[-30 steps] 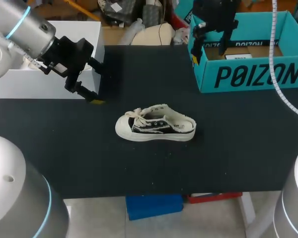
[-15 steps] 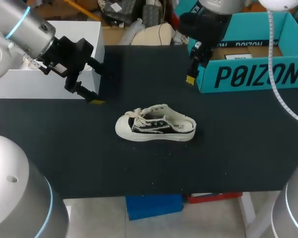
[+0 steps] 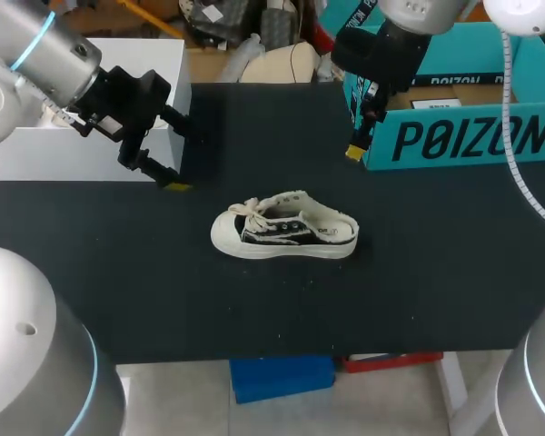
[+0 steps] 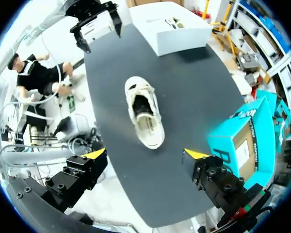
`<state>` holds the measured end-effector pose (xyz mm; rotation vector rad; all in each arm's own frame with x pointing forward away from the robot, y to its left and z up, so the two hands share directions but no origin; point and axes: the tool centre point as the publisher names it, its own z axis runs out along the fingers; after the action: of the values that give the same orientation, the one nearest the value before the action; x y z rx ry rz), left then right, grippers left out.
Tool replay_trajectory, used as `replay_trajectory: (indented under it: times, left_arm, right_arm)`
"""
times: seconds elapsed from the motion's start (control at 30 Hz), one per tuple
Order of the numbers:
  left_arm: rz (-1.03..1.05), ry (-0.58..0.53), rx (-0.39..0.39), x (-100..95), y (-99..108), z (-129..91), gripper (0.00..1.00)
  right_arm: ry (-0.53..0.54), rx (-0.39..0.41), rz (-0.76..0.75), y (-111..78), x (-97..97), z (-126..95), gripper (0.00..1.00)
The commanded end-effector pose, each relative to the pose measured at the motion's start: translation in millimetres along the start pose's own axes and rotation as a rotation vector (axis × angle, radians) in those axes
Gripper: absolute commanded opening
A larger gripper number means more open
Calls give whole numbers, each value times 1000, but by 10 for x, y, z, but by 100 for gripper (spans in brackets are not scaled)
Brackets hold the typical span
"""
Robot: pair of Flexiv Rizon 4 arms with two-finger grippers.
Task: Take the shoe out of the shoebox, open the shoe tongue, remove and reinsert the insole, then place the shoe into the shoebox
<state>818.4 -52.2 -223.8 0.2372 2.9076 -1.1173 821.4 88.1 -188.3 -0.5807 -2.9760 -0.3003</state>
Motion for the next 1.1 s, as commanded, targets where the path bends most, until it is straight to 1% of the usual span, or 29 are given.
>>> replay_trajectory:
  times: [0.03,0.07,0.1,0.6,0.67,0.77,1.1]
  left_arm:
    - [2,-4,1,3,7,11,100]
    - [2,-4,1,3,7,11,100]
    - [2,-4,1,3,7,11,100]
    - [2,-4,1,3,7,11,100]
    - [2,-4,1,3,7,11,100]
    - [2,-4,1,3,7,11,100]
    - [2,-4,1,3,7,11,100]
  right_arm:
    - [-92,-122,-165,-46,195,304,100]
    - [-99,-136,-201,-40,198,334,100]
    - [-98,-167,-278,-18,213,377,100]
    - [-98,-167,-278,-18,213,377,100]
    - [-108,-247,-302,-24,144,435,100]
    - [-102,-331,-310,-75,34,530,100]
    - [-52,-521,-313,-275,-171,954,100]
